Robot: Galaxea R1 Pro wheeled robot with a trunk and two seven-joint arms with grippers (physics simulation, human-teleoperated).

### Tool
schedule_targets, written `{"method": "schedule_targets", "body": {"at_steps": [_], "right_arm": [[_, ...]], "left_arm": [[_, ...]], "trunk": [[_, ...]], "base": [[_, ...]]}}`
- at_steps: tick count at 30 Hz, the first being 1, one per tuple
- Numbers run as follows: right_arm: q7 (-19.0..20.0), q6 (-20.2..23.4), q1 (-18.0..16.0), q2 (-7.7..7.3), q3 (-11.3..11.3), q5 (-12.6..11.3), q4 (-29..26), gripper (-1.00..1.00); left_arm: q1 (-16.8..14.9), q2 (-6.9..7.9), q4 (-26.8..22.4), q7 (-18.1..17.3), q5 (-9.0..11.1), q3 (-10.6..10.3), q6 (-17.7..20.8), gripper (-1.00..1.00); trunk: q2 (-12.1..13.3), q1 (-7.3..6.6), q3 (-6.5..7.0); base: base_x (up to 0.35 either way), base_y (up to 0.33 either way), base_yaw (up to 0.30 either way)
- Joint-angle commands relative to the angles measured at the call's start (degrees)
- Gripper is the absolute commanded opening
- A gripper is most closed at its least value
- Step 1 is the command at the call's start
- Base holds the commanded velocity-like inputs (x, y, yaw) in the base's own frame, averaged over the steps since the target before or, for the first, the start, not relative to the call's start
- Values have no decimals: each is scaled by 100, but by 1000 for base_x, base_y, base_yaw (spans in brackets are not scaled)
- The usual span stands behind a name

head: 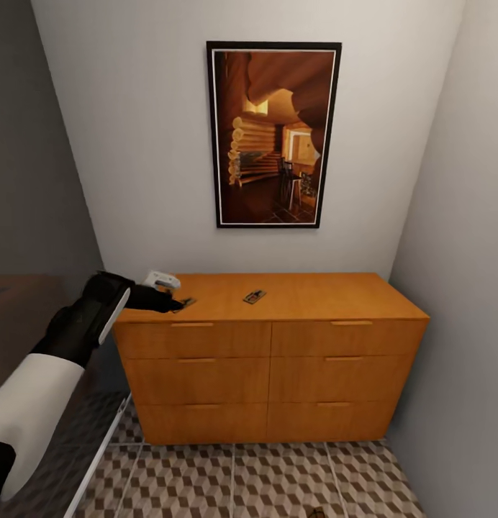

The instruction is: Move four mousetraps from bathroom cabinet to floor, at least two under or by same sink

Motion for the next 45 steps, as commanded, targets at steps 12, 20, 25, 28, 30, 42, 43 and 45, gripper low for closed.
{"method": "schedule_targets", "body": {"at_steps": [12,20,25,28,30,42,43,45], "right_arm": [[-40,-10,-4,1,5,42,5,-100],[-40,-10,-4,1,5,40,5,-100],[-40,-10,-4,1,5,43,5,-100],[-40,-10,-4,1,5,42,5,-100],[-40,-10,-4,1,5,43,5,-100],[-40,-10,-4,1,5,39,5,-100],[-40,-10,-4,1,5,42,5,-100],[-40,-10,-4,1,5,44,5,-100]], "left_arm": [[-4,5,239,-19,-237,-128,22,100],[-4,9,239,-22,-252,-130,23,100],[-4,71,176,-26,-252,-120,26,100],[-4,100,132,-27,-250,-116,32,100],[-4,109,112,-27,-249,-114,34,100],[-4,119,102,-28,-245,-128,35,100],[-4,119,106,-28,-244,-129,34,100],[-4,119,112,-28,-245,-130,32,100]], "trunk": [[-3,1,-6],[-3,1,-6],[-3,1,-6],[-3,1,-6],[-3,1,-6],[-3,1,-6],[-3,1,-6],[-3,1,-6]], "base": [[21,0,0],[0,0,0],[0,0,0],[0,0,0],[0,0,0],[22,0,0],[182,0,0],[208,0,0]]}}
